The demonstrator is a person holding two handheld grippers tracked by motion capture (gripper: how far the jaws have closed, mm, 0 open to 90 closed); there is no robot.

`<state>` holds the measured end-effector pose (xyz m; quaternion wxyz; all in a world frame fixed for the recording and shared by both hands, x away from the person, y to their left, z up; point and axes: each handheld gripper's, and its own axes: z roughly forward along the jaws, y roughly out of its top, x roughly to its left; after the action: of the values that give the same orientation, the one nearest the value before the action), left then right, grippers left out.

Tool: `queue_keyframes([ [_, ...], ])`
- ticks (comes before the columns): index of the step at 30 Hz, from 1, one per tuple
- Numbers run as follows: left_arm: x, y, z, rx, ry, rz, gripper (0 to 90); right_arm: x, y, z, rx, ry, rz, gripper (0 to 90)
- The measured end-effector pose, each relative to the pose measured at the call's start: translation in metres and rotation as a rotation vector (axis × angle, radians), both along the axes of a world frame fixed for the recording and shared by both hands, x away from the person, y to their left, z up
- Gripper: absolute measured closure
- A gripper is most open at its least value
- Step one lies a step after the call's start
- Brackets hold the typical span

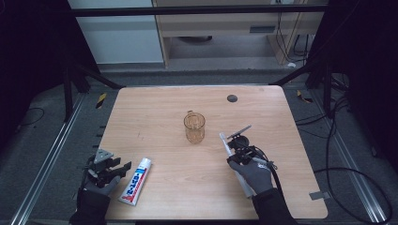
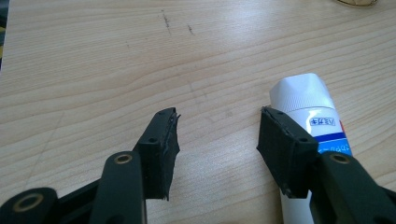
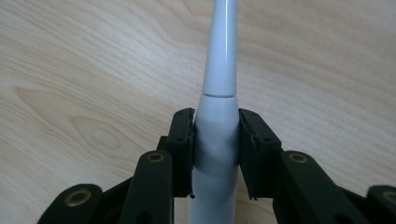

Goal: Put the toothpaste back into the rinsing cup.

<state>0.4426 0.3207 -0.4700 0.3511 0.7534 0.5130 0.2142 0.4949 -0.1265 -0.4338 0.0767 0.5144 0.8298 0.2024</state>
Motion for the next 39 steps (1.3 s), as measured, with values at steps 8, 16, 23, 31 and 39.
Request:
queue_keyframes([
  [8, 0.0, 0.0, 0.0, 0.0, 0.0, -0.001, 46.7, -0.001, -0.004, 0.022, 0.08, -0.075, -0.011, 67.8],
  [16, 0.0, 0.0, 0.0, 0.001, -0.001, -0.001, 46.7, -0.001, -0.005, 0.023, 0.084, -0.079, -0.008, 67.9],
  [23, 0.0, 0.0, 0.0, 0.0, -0.003, -0.001, 46.8, -0.003, -0.007, 0.032, 0.09, -0.111, -0.002, 67.9],
  [31, 0.0, 0.0, 0.0, 0.002, -0.002, -0.001, 46.8, -0.004, -0.009, 0.041, 0.111, -0.147, -0.005, 67.9],
  [39, 0.0, 0.0, 0.0, 0.001, -0.001, 0.0, 46.8, -0.004, -0.012, 0.053, 0.152, -0.222, -0.019, 67.9],
])
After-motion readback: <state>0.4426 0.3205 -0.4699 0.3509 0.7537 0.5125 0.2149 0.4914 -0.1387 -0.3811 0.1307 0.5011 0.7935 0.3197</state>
